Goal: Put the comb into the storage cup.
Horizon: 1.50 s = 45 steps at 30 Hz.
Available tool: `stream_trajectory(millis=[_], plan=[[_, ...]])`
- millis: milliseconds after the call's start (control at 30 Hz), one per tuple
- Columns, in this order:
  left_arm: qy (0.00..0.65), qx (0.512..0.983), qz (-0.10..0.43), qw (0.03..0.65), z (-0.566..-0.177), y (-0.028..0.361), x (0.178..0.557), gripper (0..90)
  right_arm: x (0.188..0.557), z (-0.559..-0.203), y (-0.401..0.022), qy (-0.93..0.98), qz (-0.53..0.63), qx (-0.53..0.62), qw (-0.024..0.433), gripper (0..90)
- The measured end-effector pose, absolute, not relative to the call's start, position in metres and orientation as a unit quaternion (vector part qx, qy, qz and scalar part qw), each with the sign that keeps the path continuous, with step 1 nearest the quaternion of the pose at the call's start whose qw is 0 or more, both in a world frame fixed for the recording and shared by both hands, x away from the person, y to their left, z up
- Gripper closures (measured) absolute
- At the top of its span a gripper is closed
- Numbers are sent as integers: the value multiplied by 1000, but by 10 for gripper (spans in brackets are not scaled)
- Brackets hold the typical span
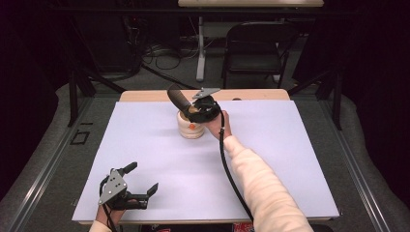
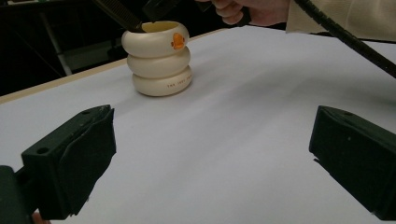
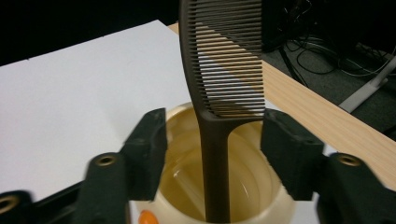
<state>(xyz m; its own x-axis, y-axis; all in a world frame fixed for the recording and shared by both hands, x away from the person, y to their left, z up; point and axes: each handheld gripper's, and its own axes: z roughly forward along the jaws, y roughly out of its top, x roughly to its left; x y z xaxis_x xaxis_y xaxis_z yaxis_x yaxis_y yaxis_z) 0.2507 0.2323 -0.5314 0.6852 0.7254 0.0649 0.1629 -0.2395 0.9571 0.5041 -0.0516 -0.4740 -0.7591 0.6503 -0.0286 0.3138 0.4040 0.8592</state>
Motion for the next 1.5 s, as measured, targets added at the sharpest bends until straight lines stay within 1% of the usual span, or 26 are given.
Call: stream_trajectory(millis=[100,267,600,1033,1500], plan=[[300,743,261,539,-531,232,251,5,500,-467,-57,823,458,290,174,283],[300,743,261,538,-532,232,251,6,493,-458,-64,833,450,281,156,185],[301,743,260,538,-532,232,251,5,478,-451,-76,847,440,269,127,77],[301,743,260,538,-532,232,251,5,458,-454,-100,854,433,269,104,5],[302,743,261,537,-532,231,251,5,433,-470,-130,854,431,277,88,0]])
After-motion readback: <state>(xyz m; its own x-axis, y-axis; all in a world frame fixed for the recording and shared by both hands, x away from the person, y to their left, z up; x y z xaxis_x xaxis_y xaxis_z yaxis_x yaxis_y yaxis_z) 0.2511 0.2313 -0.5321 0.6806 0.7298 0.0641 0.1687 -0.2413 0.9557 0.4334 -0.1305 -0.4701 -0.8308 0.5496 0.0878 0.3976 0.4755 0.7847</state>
